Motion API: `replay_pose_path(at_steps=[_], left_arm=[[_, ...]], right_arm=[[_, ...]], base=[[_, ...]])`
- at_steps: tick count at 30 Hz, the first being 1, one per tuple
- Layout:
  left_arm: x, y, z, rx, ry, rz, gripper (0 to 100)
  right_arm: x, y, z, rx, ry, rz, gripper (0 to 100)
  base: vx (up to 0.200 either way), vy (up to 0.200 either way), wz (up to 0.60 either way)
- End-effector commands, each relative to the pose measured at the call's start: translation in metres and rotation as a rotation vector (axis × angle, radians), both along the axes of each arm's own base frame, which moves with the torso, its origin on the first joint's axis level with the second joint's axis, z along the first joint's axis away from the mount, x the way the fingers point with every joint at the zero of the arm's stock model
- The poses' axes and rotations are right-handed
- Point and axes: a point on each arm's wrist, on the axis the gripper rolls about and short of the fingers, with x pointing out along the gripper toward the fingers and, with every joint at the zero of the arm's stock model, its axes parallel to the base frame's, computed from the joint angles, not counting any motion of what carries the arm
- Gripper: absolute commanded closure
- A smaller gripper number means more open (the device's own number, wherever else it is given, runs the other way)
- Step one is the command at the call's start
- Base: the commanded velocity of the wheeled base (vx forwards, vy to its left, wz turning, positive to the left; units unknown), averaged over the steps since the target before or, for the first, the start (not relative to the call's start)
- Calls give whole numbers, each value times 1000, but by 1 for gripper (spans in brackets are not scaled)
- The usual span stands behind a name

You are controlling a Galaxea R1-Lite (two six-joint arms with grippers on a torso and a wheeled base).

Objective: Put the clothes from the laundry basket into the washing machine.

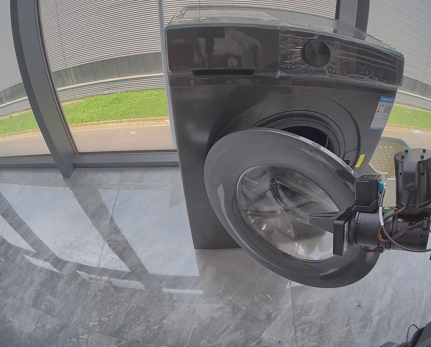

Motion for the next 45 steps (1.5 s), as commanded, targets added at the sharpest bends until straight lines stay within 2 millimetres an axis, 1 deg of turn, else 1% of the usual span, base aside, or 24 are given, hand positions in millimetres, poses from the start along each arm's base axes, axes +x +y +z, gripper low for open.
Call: replay_pose_path(at_steps=[1,3,6,7,9,13,15,16,17,18,19,20,21,23,24,25,27,32,37,40,43,45], left_arm=[[2,0,0,-1,6,1,100],[2,0,-1,0,9,-1,100],[2,0,-1,0,9,-2,100],[2,0,-1,0,12,-2,100],[5,0,-1,0,22,-4,100],[10,0,-1,1,41,-4,100],[12,0,-1,2,46,-3,100],[12,0,-1,2,46,-3,100],[12,0,-1,2,47,-3,100],[12,0,-2,2,50,-5,100],[12,0,-2,2,50,-3,100],[12,0,-2,1,50,-5,100],[12,0,-2,1,50,-5,100],[12,0,-2,1,50,-5,100],[12,0,-2,1,50,-5,100],[12,0,-2,1,49,-5,100],[12,0,-2,1,49,-5,100],[12,0,-2,1,52,-7,100],[12,0,-3,1,54,-8,100],[12,0,-3,2,52,-8,100],[11,0,-5,1,55,-8,100],[11,0,-7,1,60,-8,100]], right_arm=[[9,-12,0,-11,-4,-80,100],[20,-25,0,-28,-15,-185,100],[30,-42,5,-28,-35,-278,100],[31,-44,6,-26,-38,-289,100],[38,-58,10,-23,-53,-348,100],[47,-73,14,-19,-70,-412,100],[55,-78,15,-10,-91,-440,100],[55,-79,15,-10,-94,-444,100],[61,-82,16,-1,-119,-459,100],[73,-90,17,2,-146,-494,100],[81,-95,16,2,-154,-515,100],[83,-97,16,1,-158,-522,100],[96,-104,17,3,-176,-549,100],[108,-109,21,10,-200,-572,100],[109,-110,21,11,-201,-573,100],[114,-111,26,19,-223,-575,100],[114,-111,29,23,-233,-575,100],[114,-111,29,21,-234,-573,100],[116,-112,34,25,-281,-552,100],[111,-109,35,28,-287,-529,100],[101,-107,41,36,-305,-491,100],[91,-104,45,37,-326,-416,100]], base=[[0,0,0],[0,0,0],[0,0,0],[0,0,0],[0,0,0],[0,0,0],[0,0,0],[0,0,0],[0,0,0],[0,0,0],[0,0,0],[0,0,0],[0,0,0],[0,0,0],[0,0,0],[0,0,0],[0,0,0],[0,0,0],[0,0,0],[0,0,0],[0,0,0],[0,0,0]])
